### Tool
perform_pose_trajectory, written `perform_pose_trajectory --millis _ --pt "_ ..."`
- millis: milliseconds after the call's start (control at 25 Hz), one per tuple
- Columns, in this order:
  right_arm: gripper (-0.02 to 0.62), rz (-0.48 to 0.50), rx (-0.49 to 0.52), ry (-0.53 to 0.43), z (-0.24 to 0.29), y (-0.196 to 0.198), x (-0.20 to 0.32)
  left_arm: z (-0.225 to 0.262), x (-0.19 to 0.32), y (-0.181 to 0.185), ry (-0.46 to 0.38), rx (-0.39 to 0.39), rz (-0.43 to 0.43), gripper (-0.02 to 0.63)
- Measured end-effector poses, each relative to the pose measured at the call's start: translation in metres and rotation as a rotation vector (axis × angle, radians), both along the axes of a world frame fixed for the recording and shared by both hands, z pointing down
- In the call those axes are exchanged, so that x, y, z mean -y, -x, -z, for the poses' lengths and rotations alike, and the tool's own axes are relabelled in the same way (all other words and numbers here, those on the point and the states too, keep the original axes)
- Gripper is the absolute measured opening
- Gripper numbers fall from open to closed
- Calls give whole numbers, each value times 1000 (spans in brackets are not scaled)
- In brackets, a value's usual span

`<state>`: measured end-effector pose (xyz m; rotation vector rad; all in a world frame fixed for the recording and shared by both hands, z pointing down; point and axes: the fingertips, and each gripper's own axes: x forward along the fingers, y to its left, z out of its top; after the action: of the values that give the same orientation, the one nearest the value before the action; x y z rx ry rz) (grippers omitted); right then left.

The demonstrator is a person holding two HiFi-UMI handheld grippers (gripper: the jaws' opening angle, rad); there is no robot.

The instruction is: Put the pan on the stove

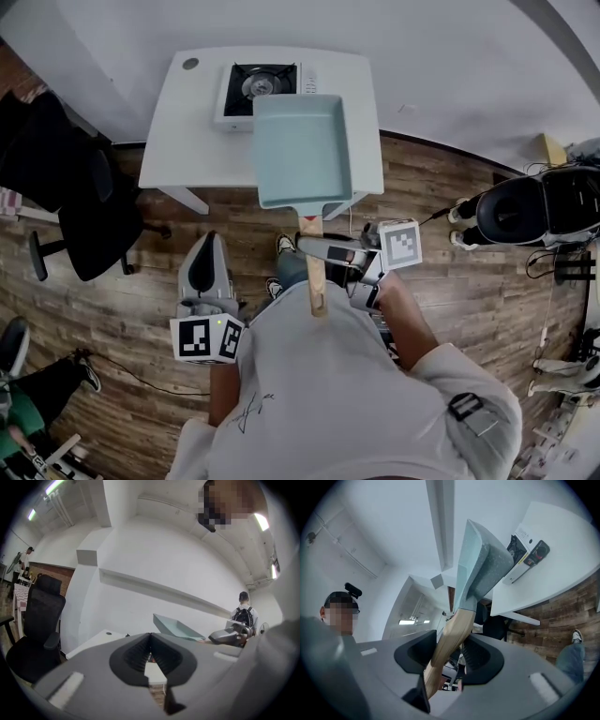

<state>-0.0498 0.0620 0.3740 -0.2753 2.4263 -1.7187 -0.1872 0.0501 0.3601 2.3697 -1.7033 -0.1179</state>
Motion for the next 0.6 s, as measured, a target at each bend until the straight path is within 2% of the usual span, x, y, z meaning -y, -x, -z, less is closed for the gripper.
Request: perform_pose_trajectory --millis 280,520,600 --pt "163 -36 -17 -19 -5 5 49 -5 47 11 11 7 -13 7" --pt "163 -67 -29 -11 -21 10 126 -10 140 13 7 31 -63 6" --pt "163 -68 -27 -10 -17 14 136 -2 155 14 -3 42 -73 6"
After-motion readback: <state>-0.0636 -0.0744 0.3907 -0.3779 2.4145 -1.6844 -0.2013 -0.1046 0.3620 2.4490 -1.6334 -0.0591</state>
